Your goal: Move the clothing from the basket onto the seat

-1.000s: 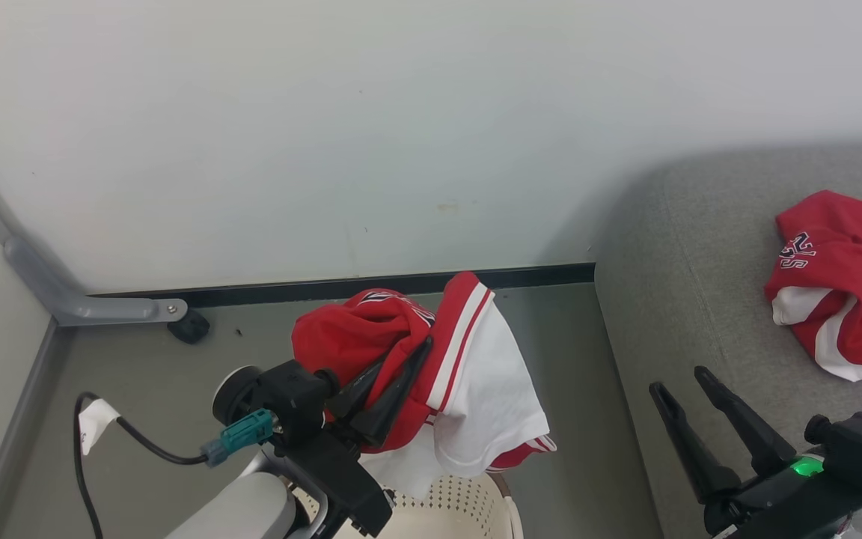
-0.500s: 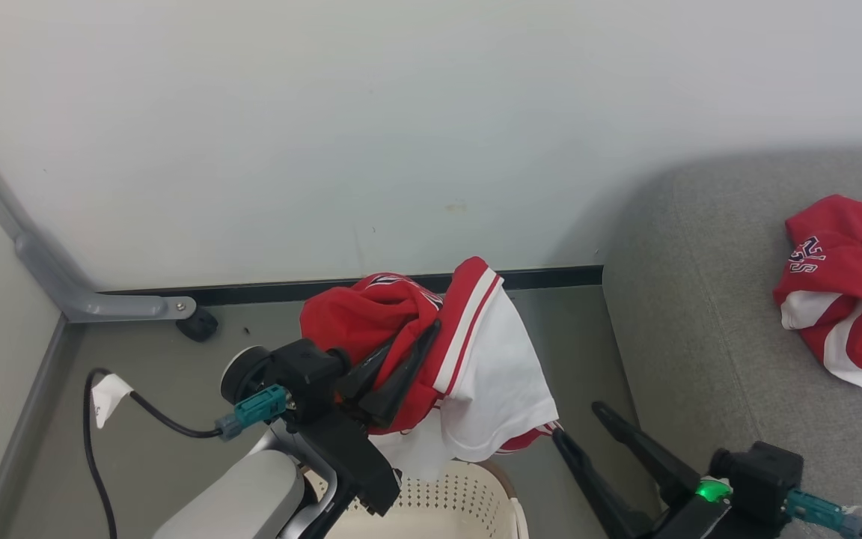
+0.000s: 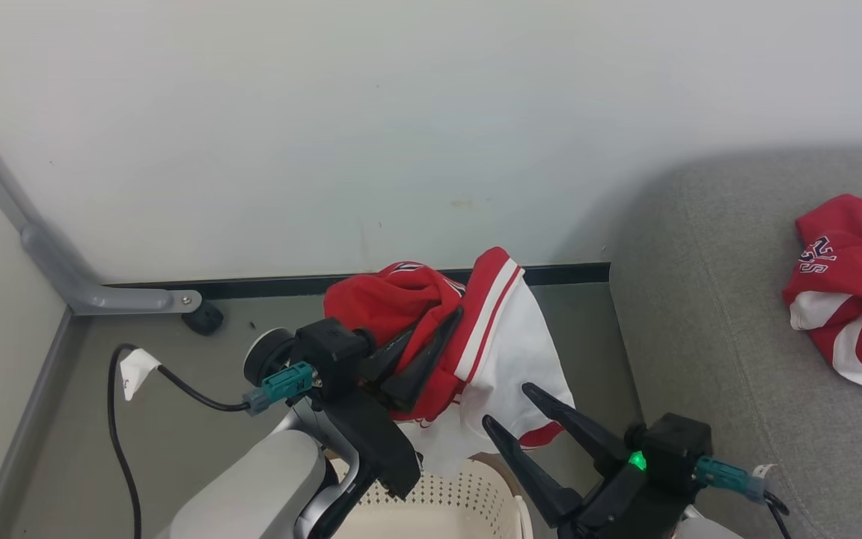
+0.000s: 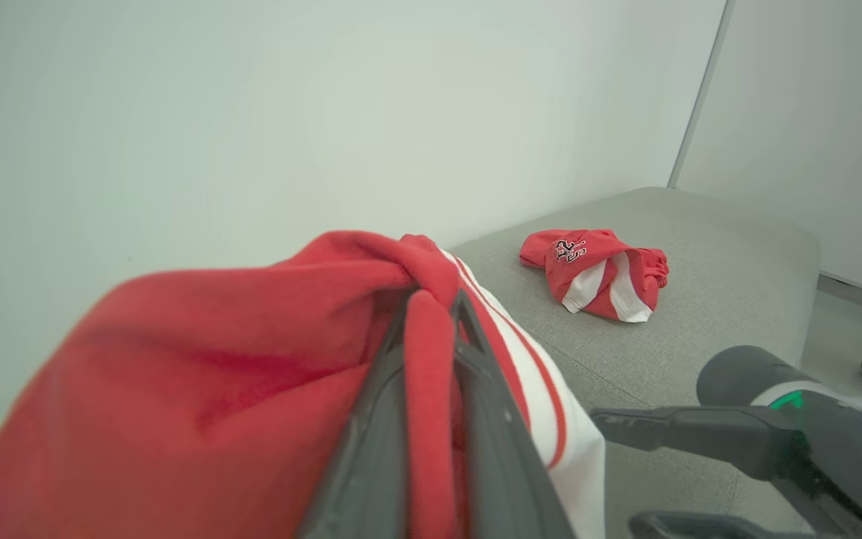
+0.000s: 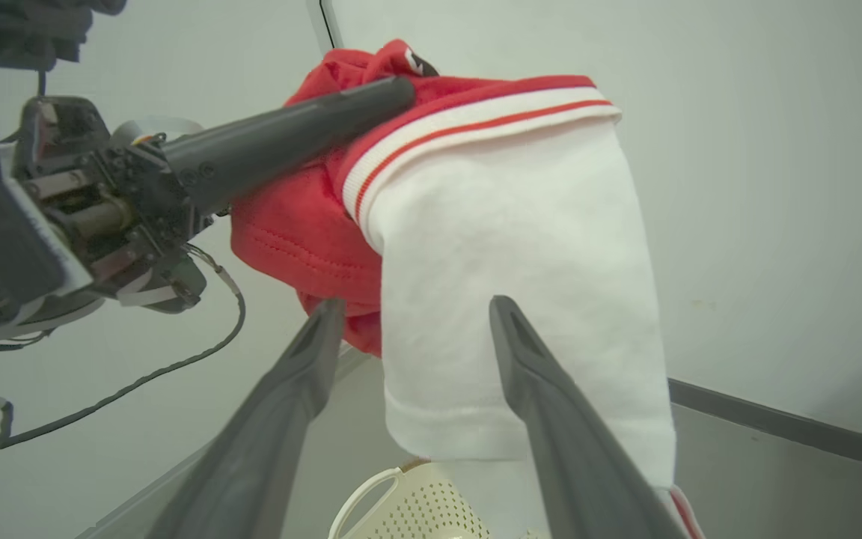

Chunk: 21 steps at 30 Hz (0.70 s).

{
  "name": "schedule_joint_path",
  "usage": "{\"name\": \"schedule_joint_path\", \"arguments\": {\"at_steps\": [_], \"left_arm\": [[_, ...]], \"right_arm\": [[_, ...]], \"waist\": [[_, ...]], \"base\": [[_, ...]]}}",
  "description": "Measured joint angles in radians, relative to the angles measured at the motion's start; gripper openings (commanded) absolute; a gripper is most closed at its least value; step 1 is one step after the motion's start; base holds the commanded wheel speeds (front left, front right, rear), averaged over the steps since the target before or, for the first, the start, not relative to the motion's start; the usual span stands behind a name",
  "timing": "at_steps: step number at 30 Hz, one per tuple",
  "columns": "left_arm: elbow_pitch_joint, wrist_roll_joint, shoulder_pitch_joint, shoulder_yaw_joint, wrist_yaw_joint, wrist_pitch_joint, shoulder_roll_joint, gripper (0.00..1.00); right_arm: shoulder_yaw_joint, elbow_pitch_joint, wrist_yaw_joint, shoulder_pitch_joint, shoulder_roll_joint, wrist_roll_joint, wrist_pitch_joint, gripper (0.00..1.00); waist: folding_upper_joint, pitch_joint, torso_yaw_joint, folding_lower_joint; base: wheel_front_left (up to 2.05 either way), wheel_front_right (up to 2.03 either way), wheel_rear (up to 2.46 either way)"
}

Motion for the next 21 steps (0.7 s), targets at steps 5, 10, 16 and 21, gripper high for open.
{"name": "schedule_joint_path", "arguments": {"at_steps": [5, 10, 16, 21], "left_arm": [[0.014, -0.001, -0.002, -0.006, -0.001, 0.007, -0.008, 0.00], [0.026, -0.001, -0.004, -0.013, -0.002, 0.007, -0.015, 0.00], [0.033, -0.001, -0.005, -0.036, -0.010, 0.011, -0.035, 0.00], [0.047, -0.001, -0.005, -0.047, -0.015, 0.012, -0.039, 0.00]], "right_arm": [[0.012, 0.079, 0.000, -0.044, 0.034, -0.039, 0.000, 1.00], [0.030, 0.138, 0.000, -0.083, 0.067, -0.056, 0.000, 1.00], [0.051, 0.238, 0.001, -0.136, 0.099, -0.090, 0.000, 1.00], [0.059, 0.275, 0.007, -0.156, 0.133, -0.097, 0.000, 0.00]], "waist": [[0.0000, 0.001, 0.006, 0.0000], [0.0000, 0.001, 0.012, 0.0000], [0.0000, -0.001, 0.021, 0.0000], [0.0000, -0.005, 0.030, 0.0000]], "base": [[0.00, 0.00, 0.00], [0.00, 0.00, 0.00], [0.00, 0.00, 0.00], [0.00, 0.00, 0.00]]}}
